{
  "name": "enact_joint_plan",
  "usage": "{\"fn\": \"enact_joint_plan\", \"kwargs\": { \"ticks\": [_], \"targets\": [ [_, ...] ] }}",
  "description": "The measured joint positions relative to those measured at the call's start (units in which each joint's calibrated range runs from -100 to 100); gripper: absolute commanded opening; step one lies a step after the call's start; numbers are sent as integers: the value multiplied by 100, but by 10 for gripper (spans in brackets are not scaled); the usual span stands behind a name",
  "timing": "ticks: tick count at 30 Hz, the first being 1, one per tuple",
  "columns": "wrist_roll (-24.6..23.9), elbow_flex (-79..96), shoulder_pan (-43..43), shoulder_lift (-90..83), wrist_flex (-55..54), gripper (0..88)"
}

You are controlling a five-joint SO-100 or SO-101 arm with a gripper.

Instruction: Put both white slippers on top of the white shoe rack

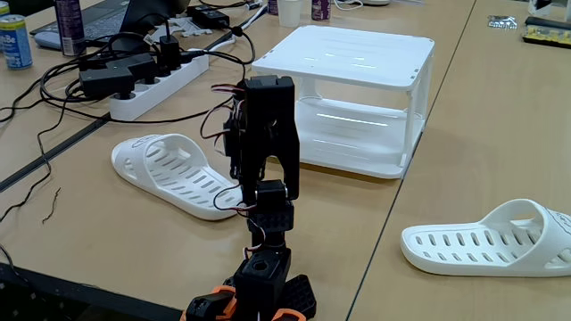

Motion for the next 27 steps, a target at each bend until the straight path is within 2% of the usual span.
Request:
{"fn": "enact_joint_plan", "kwargs": {
  "ticks": [8,27],
  "targets": [
    [0,341,-419,-190,-43,7],
    [0,-45,-2899,-214,17,7]
  ]
}}
